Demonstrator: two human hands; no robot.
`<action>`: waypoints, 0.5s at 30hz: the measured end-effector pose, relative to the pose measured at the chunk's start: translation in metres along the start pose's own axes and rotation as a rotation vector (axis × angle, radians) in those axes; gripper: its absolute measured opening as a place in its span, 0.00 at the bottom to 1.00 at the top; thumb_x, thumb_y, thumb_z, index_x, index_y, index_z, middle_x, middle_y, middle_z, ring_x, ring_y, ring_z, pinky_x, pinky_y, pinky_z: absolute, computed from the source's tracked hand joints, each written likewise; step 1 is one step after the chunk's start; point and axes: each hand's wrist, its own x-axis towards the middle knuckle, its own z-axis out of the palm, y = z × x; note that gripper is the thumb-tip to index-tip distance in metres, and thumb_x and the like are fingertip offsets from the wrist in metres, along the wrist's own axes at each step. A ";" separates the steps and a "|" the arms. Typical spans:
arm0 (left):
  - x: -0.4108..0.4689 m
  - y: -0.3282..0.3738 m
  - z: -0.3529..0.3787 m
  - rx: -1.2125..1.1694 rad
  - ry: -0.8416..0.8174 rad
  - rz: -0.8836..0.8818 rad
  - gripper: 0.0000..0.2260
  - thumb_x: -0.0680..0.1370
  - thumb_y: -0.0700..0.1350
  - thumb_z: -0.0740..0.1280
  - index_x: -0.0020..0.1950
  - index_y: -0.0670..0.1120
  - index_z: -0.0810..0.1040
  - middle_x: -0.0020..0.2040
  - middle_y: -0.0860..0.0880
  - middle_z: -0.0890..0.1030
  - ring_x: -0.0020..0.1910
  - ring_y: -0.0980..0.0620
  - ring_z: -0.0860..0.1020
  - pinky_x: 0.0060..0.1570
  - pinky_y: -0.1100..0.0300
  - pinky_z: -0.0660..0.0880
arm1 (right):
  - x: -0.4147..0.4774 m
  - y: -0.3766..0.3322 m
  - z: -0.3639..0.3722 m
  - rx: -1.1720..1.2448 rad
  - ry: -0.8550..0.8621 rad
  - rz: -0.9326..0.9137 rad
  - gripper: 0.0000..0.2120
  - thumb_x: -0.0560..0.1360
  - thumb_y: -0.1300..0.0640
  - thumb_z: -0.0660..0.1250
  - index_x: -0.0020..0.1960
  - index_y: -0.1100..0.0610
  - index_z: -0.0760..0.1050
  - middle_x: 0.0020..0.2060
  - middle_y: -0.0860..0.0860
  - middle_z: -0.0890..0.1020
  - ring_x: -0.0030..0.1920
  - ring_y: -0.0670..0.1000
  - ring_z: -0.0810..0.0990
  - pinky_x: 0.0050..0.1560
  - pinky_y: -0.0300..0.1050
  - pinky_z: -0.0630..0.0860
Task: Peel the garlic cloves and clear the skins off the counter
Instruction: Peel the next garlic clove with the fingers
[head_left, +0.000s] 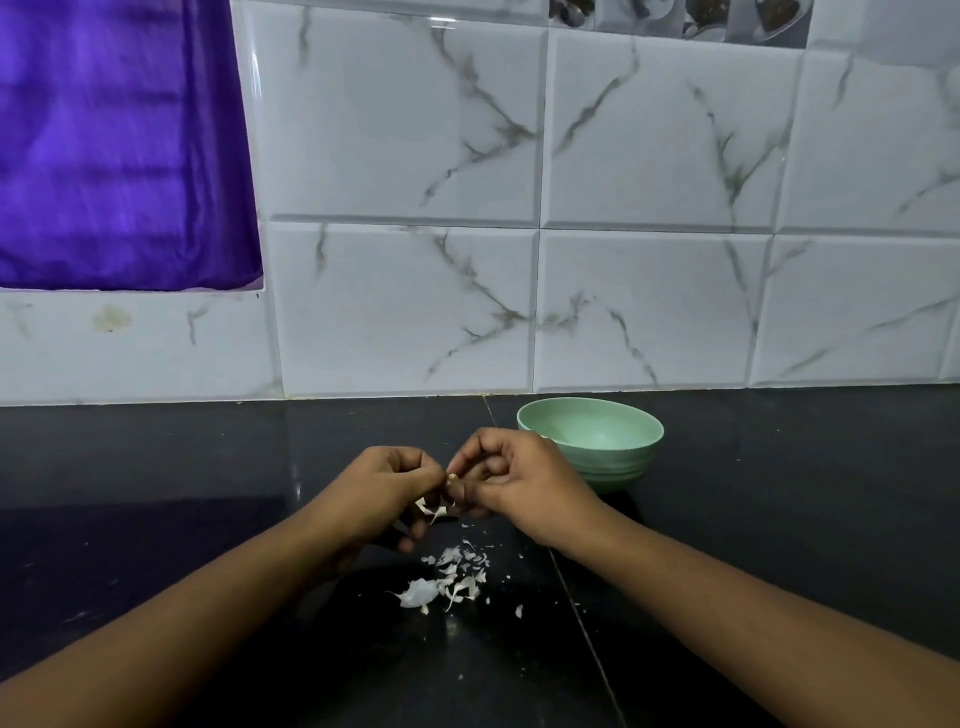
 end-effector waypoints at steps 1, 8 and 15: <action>0.000 0.000 -0.002 0.019 -0.015 -0.003 0.08 0.79 0.40 0.61 0.42 0.42 0.77 0.33 0.44 0.77 0.22 0.55 0.71 0.22 0.66 0.67 | 0.001 0.001 0.000 0.067 -0.023 0.031 0.09 0.72 0.66 0.71 0.40 0.55 0.75 0.32 0.53 0.81 0.35 0.48 0.82 0.40 0.43 0.81; -0.002 0.006 -0.012 0.146 -0.105 -0.027 0.11 0.79 0.41 0.56 0.39 0.44 0.73 0.34 0.47 0.76 0.23 0.51 0.71 0.23 0.66 0.63 | 0.001 0.002 -0.012 0.233 -0.119 0.202 0.07 0.73 0.69 0.68 0.43 0.59 0.74 0.33 0.52 0.82 0.32 0.46 0.83 0.35 0.38 0.79; -0.001 0.007 -0.021 0.494 -0.206 0.152 0.18 0.79 0.51 0.64 0.32 0.44 0.73 0.23 0.52 0.74 0.21 0.54 0.71 0.22 0.63 0.66 | 0.006 0.006 -0.022 -0.196 -0.060 0.175 0.03 0.72 0.66 0.71 0.44 0.60 0.79 0.30 0.51 0.78 0.30 0.44 0.77 0.32 0.35 0.78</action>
